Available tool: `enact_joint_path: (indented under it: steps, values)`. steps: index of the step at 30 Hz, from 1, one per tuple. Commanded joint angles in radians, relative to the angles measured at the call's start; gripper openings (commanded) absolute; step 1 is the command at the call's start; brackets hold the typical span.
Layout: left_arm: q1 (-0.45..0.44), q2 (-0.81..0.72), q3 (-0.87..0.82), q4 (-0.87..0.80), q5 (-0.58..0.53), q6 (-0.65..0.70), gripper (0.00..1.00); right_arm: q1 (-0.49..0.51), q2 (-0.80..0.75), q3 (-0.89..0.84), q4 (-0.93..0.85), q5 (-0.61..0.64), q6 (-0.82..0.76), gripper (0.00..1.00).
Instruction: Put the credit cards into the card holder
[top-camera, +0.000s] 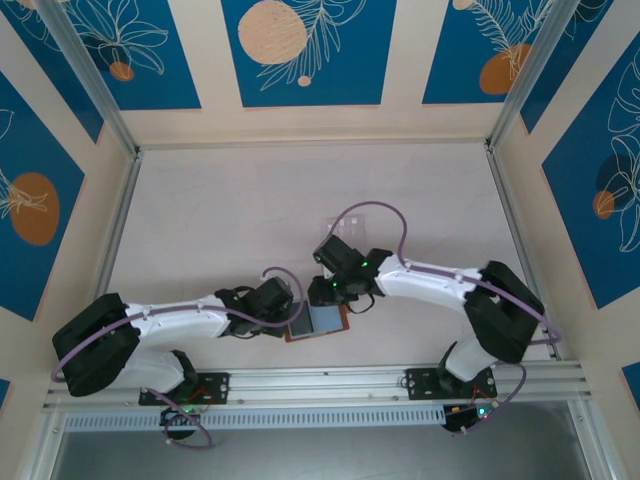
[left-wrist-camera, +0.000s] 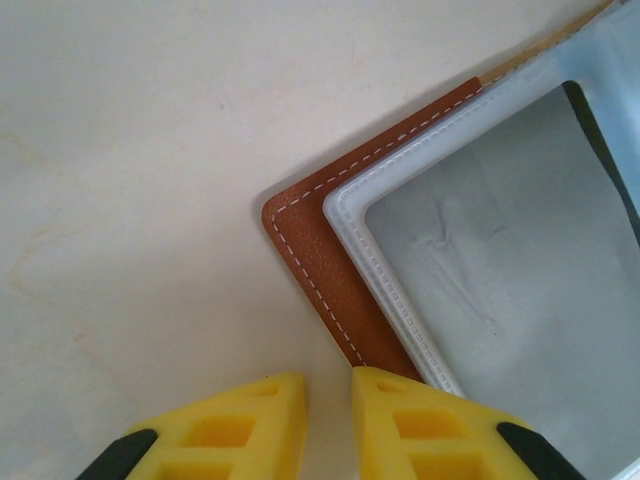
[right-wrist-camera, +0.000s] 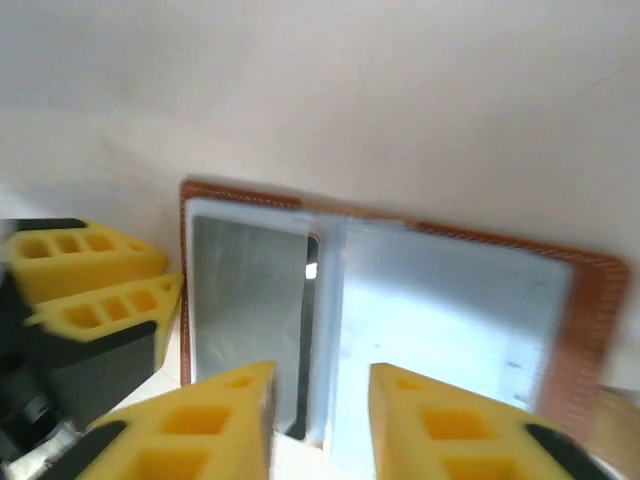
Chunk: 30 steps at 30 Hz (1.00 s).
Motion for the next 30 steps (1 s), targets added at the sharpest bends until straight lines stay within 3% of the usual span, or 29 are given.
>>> enact_joint_path:
  steps: [1, 6, 12, 15, 18, 20, 30]
  values:
    - [0.005, 0.032, -0.030, 0.079, 0.037, -0.014, 0.20, -0.001, -0.058, 0.042, -0.245, 0.191, -0.005, 0.42]
    - [0.004, 0.035, -0.028, 0.085, 0.043, -0.013, 0.20, 0.023, -0.017, 0.044, -0.335, 0.316, 0.044, 0.55]
    - [0.004, 0.029, -0.027, 0.077, 0.045, -0.009, 0.20, 0.057, 0.082, 0.049, -0.334, 0.364, 0.082, 0.55]
    - [0.001, 0.029, -0.025, 0.080, 0.054, 0.000, 0.20, 0.053, 0.107, 0.040, -0.308, 0.360, 0.079, 0.43]
    - [-0.012, 0.043, -0.001, 0.068, 0.049, 0.017, 0.20, 0.041, 0.079, 0.024, -0.286, 0.341, 0.071, 0.14]
    - [-0.021, 0.061, 0.018, 0.074, 0.055, 0.024, 0.20, 0.021, 0.029, 0.008, -0.285, 0.338, 0.067, 0.00]
    - [-0.075, 0.257, 0.211, 0.135, 0.084, 0.022, 0.20, -0.127, -0.198, -0.070, -0.298, 0.247, 0.001, 0.00]
